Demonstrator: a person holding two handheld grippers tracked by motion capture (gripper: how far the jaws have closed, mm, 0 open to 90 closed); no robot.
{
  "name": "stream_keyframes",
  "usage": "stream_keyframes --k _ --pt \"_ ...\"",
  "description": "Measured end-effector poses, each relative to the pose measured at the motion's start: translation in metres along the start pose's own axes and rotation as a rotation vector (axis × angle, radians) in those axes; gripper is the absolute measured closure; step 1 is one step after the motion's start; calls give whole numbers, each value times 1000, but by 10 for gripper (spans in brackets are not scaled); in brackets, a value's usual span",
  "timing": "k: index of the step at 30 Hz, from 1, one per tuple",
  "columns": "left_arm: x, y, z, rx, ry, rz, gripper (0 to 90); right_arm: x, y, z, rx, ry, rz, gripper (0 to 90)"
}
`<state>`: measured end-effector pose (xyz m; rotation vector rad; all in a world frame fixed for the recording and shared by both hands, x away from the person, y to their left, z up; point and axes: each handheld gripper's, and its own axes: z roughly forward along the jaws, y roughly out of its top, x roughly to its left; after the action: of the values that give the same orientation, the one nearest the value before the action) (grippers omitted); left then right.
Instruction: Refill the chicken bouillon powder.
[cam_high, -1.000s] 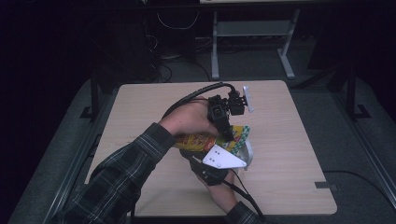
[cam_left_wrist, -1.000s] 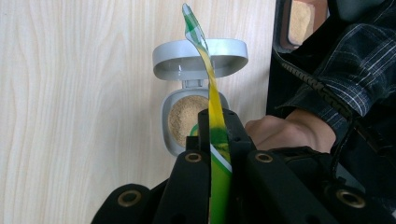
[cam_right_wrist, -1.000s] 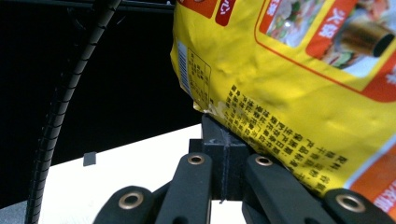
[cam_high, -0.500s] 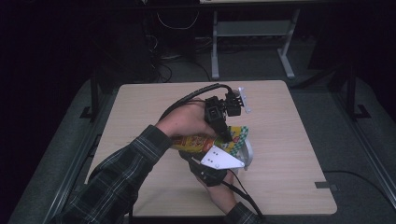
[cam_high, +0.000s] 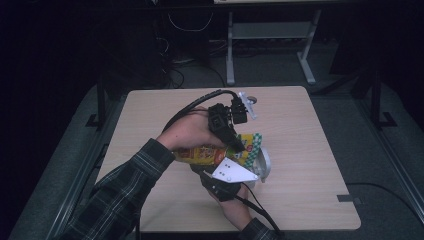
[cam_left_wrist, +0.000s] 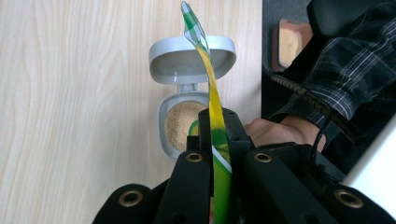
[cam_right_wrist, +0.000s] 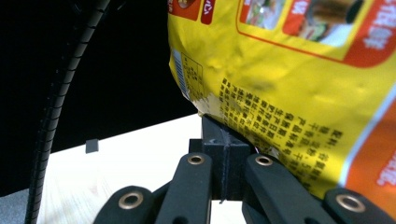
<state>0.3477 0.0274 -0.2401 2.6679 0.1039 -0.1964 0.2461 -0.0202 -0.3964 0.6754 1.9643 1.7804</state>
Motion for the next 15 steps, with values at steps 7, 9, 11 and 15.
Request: stream_keyframes --k 7,9,11,15 --pt "2 -15 -6 -78 -15 -18 900 -1 -4 2 32 2 -3 900" --pt "2 -19 -8 -97 -17 -26 900 -1 -4 1 37 4 -8 900" --pt "4 -24 -11 -113 -24 -23 900 0 -5 1 46 6 -12 900" --pt "5 -31 -14 -160 -31 -30 900 -2 -6 0 62 9 -15 900"
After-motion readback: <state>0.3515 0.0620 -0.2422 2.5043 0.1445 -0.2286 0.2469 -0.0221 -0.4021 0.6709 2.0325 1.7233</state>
